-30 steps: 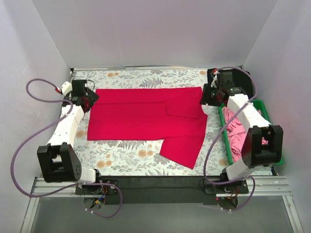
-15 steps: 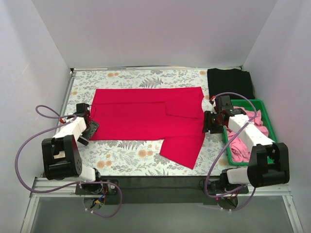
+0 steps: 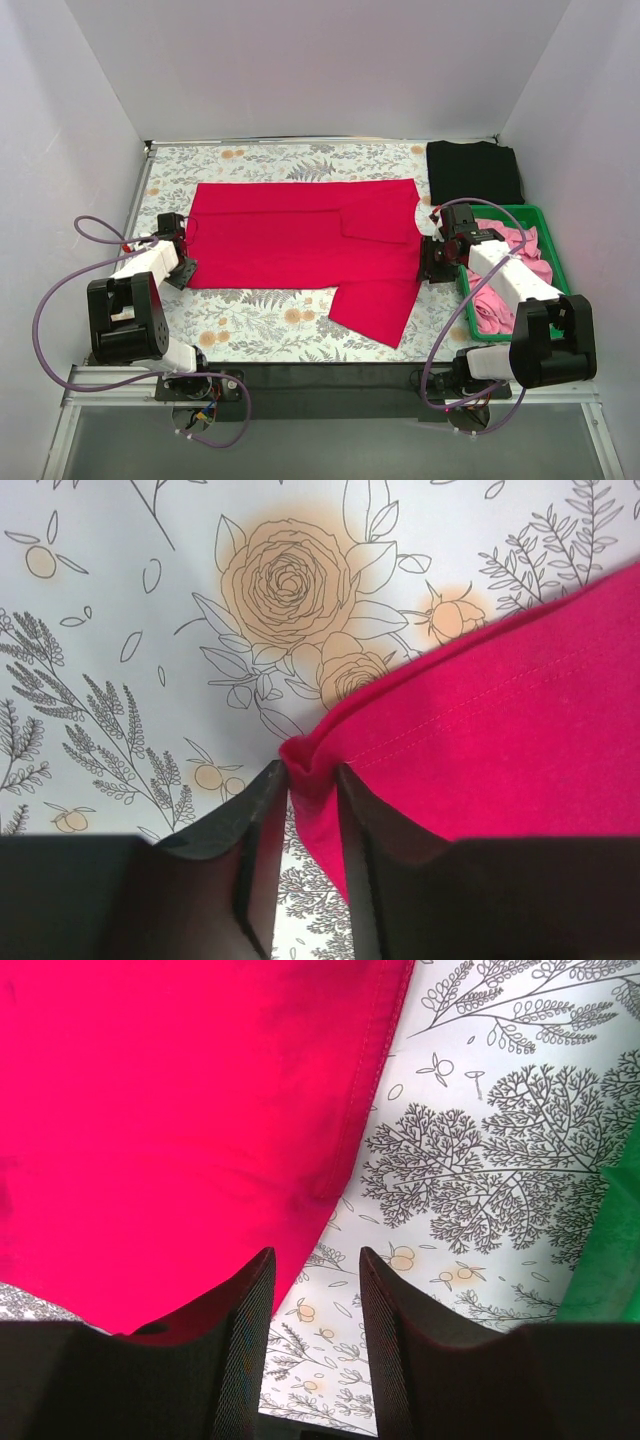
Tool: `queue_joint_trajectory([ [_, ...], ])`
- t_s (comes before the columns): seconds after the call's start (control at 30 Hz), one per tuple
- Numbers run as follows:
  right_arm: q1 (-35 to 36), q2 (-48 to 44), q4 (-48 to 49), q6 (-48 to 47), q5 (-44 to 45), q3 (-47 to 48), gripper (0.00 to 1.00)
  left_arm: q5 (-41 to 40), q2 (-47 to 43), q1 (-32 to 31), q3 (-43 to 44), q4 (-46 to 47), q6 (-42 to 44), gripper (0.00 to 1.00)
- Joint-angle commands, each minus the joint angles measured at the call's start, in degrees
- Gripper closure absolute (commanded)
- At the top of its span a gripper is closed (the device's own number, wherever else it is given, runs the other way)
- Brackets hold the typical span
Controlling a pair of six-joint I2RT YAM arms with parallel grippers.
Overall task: Fold and stack the t-shirts
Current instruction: Fold the tshirt
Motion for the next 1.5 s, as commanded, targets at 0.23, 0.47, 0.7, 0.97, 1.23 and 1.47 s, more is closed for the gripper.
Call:
queue_joint_trajectory([
  [0.23,0.41,-0.23,0.7,6.03,-2.5,-3.21,0.64,1.33,-0.33,0.06,-1.43,-0.8,1.53,1.0],
  [0.47,0.42,0.48,3.52,9.02,-2.51,-5.41,0.69,1.94,-2.44,0.06,-1.16,-1.95,3.29,1.0],
  [0.7,0.24,0.39,5.89,12.27,1.71,-4.1,0.74,2.3,-3.76,0.06,-0.99,-2.39,4.26,1.0],
  [0.97,-0.29,2.15,10.02,14.99,3.13,-4.18,0.73,1.33,-4.55,0.15,-0.9,-2.65,4.78,1.0],
  [1.23,-0.46,3.29,13.36,16.32,1.98,-5.94,0.72,1.24,-5.08,0.06,-1.08,-2.65,5.14,1.0],
  [1.47,-0.64,3.64,13.89,16.23,3.91,-6.56,0.72,1.07,-5.08,0.06,-0.64,-2.74,5.23,1.0],
])
